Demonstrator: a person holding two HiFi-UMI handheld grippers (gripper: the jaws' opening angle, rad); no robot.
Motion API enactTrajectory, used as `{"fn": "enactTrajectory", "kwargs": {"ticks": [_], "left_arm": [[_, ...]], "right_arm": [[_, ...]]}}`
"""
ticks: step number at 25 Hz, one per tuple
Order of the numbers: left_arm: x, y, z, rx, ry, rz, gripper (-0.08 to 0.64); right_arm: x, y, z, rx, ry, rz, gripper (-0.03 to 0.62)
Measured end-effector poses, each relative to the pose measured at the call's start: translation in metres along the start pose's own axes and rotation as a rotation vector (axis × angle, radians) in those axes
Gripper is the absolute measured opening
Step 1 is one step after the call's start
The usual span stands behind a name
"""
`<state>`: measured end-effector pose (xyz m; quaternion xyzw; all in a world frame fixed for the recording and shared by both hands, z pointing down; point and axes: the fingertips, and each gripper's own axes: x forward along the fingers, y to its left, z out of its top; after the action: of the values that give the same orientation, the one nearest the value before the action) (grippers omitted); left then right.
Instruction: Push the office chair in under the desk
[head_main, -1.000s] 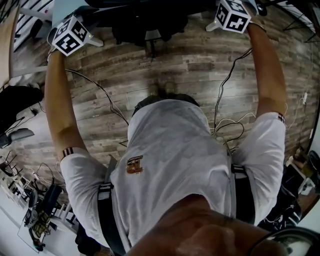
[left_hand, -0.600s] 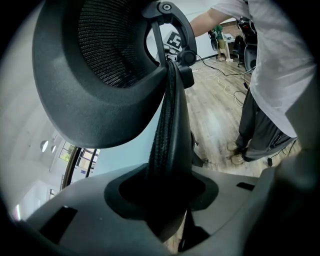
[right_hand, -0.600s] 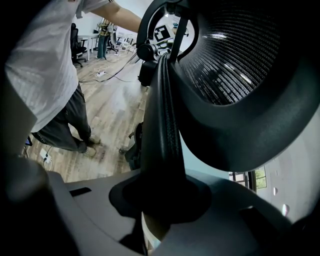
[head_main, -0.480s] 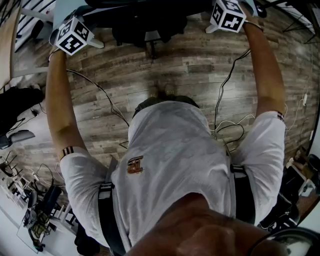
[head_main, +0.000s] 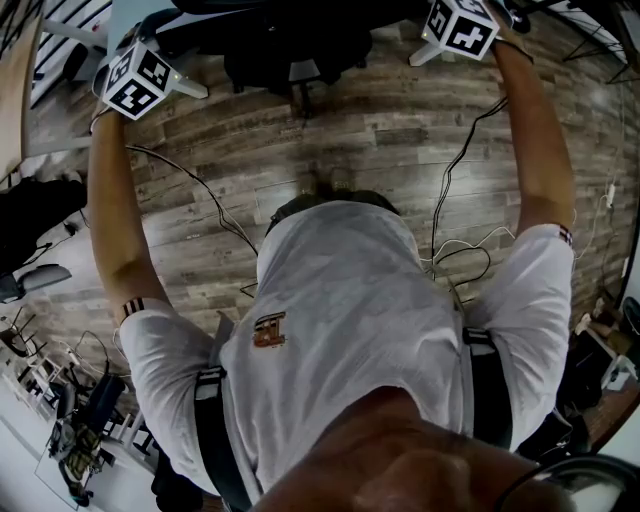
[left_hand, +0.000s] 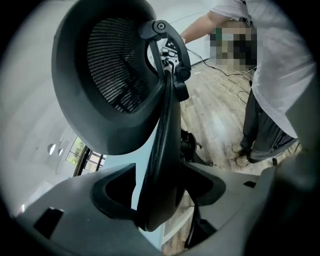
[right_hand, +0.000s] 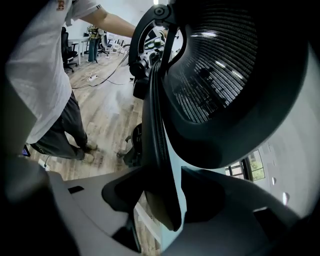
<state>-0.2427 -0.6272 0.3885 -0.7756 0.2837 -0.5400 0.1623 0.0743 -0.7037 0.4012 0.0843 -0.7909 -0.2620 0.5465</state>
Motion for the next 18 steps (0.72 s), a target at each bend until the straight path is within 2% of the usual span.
{"fn": "enactTrajectory", "kwargs": {"ticks": [5,9,18], "left_arm": [[-0.029,-0.002,0.01,-0.017,-0.046,0.032,0.295],[-0.052,-0.004,0.023,-0.07,-0.126,0.081,0.295],[-0.135,-0.004,0.093,-0.338,-0.542,0.233,0.293]], "right_arm": [[-0.027,0.004,0.002,0.068,-0.024,0.01,0.215],[-0.054,0.005,0.008,0.139,-0.098,-0.029,0.215],[-0.137,0.021,0.064,0.28,-0.435,-0.201,0.214]]}}
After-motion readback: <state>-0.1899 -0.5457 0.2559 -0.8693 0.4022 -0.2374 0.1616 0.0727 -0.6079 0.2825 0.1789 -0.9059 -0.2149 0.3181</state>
